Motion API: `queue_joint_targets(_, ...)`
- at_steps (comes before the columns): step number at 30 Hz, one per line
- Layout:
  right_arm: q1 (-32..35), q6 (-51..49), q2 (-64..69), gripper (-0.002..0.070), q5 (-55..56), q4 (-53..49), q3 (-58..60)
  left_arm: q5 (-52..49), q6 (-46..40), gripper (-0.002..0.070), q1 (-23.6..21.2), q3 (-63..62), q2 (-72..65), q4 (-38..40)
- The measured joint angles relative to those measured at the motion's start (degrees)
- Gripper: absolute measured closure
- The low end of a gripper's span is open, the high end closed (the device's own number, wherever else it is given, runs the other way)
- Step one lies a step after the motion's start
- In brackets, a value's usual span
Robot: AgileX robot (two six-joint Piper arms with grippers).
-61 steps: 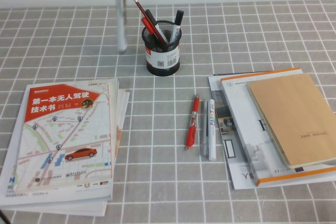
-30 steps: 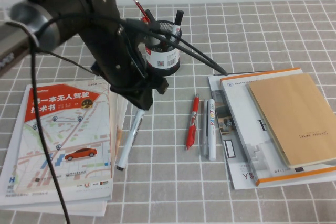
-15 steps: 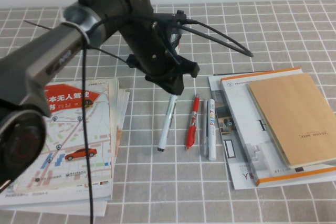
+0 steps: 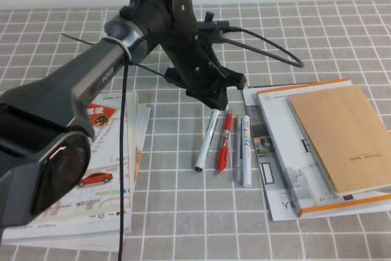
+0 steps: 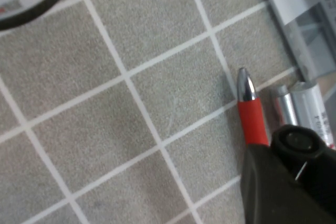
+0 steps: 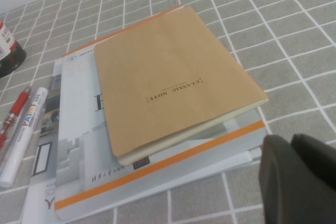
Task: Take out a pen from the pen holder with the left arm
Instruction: 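Take a marker out of the pen holder and lay it on the table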
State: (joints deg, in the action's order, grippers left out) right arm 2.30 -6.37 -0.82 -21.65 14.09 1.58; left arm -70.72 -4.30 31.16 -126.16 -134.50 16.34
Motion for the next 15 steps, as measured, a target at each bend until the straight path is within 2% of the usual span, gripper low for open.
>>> queue_joint_targets(15, 0.0, 0.0, 0.0, 0.0689, 0.0, 0.0, 0.0, 1.1, 4.3, 0.0564, 0.0, 0.0, -3.0, 0.7)
